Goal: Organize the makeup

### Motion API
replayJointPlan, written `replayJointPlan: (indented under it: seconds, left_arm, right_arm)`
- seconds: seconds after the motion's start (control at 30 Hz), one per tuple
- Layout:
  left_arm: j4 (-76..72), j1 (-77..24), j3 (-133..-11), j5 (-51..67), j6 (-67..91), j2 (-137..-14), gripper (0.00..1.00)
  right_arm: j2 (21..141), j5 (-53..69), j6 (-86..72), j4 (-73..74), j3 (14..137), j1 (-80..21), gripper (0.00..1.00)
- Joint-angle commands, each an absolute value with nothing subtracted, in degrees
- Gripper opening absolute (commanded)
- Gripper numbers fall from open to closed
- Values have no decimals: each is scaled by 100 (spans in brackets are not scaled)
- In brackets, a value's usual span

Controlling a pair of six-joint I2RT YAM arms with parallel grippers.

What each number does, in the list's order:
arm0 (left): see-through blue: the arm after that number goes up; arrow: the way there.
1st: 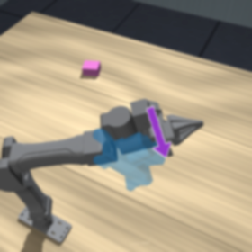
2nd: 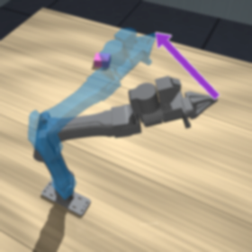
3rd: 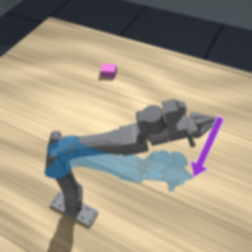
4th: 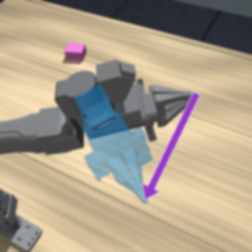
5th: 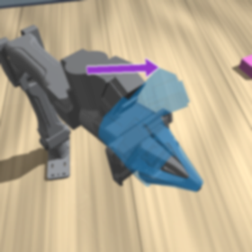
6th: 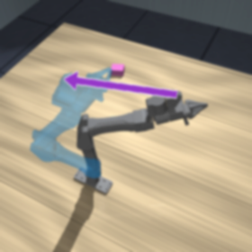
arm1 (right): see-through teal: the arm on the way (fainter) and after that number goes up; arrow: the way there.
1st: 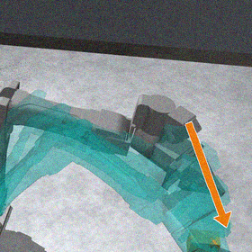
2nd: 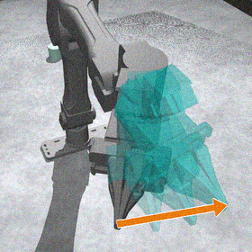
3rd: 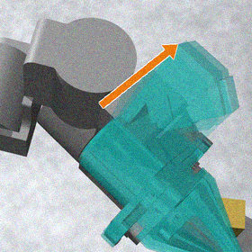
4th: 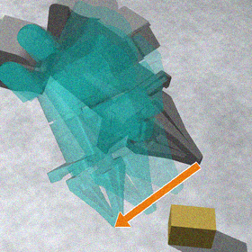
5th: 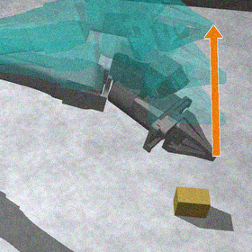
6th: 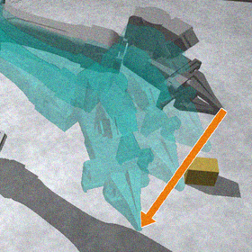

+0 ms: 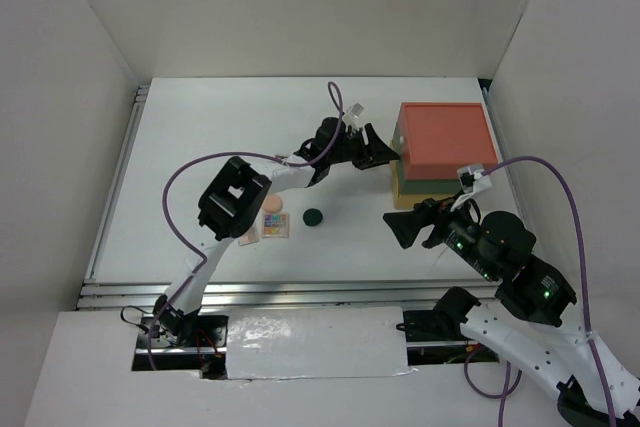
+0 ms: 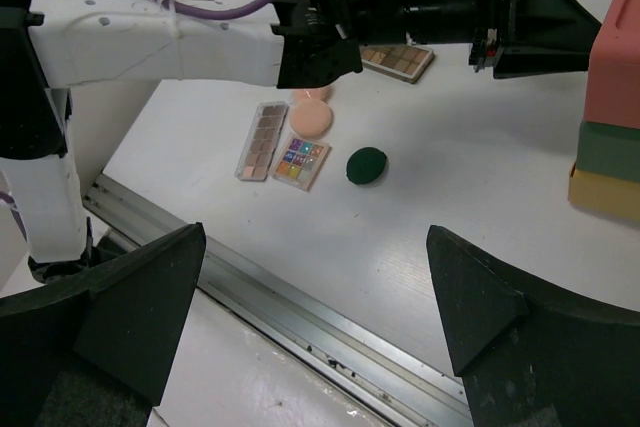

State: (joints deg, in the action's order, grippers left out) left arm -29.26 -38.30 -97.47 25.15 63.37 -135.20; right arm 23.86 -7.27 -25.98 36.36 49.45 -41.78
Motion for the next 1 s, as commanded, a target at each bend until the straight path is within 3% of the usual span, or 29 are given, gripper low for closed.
replayJointPlan:
  seconds: [0.0,0.7,0.97]
  left_arm:
    - [-3805,-3771,-10002,2970,6741,-13710,63]
    - [-4350,-3744,-10046,3120,7198,-14054,55]
    - [-4614,-3744,-10090,3190,7409,-14150,43]
  right_arm:
    - [2355,-685,-2496,3340,4948,-4219,100]
    - [2452,-615,-2417,3322,4983,-4219,100]
    - [2443,-624,-2426,3305,4948,-4219,100]
